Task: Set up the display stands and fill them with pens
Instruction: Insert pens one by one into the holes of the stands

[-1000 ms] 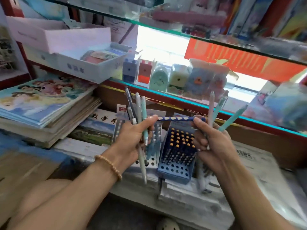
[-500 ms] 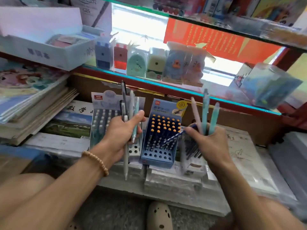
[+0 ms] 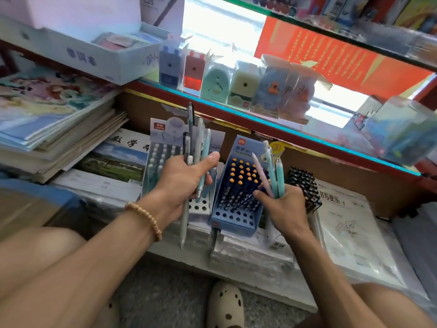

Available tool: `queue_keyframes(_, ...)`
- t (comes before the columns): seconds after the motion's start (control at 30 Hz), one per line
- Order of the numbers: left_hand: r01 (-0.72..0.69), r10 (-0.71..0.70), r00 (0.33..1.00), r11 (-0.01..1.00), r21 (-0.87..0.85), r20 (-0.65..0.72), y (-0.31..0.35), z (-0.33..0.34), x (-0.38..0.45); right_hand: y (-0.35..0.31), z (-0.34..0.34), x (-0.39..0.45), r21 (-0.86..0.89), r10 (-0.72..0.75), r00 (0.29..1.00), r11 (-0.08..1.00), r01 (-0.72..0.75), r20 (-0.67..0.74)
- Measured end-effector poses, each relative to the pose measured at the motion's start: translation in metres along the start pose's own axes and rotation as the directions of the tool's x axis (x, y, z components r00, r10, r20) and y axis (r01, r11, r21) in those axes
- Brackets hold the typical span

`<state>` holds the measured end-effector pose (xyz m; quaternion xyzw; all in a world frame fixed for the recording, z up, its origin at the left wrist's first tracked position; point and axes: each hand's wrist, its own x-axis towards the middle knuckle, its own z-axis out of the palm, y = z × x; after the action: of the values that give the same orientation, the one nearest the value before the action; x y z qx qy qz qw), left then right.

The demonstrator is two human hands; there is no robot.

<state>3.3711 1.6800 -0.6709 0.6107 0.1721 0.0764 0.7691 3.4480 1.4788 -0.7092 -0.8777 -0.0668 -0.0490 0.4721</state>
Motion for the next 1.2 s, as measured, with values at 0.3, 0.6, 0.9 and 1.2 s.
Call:
queue_keyframes(0.3,-0.017,0.017,1.0,0.999,0.041,0.007,-0.001,-0.002,0.0,-0.001,0.017,0.006,0.155,0.053,0.997,0.986,-0.061,0.055)
queue_keyframes(0.6,-0.041,0.042,0.998,0.999,0.022,-0.053,0.004,-0.01,0.002,0.003,0.03,0.005,0.069,0.055,0.983,0.995,-0.068,0.172)
queue_keyframes(0.9,-0.078,0.079,0.997,0.995,0.057,-0.013,0.002,-0.013,-0.002,-0.03,0.007,-0.012,0.222,-0.069,0.994,0.974,0.048,0.086)
queue_keyframes(1.2,-0.099,0.099,0.995,0.995,0.008,0.012,0.01,-0.019,-0.01,-0.064,0.008,-0.023,0.263,-0.203,0.853,0.961,0.081,0.48)
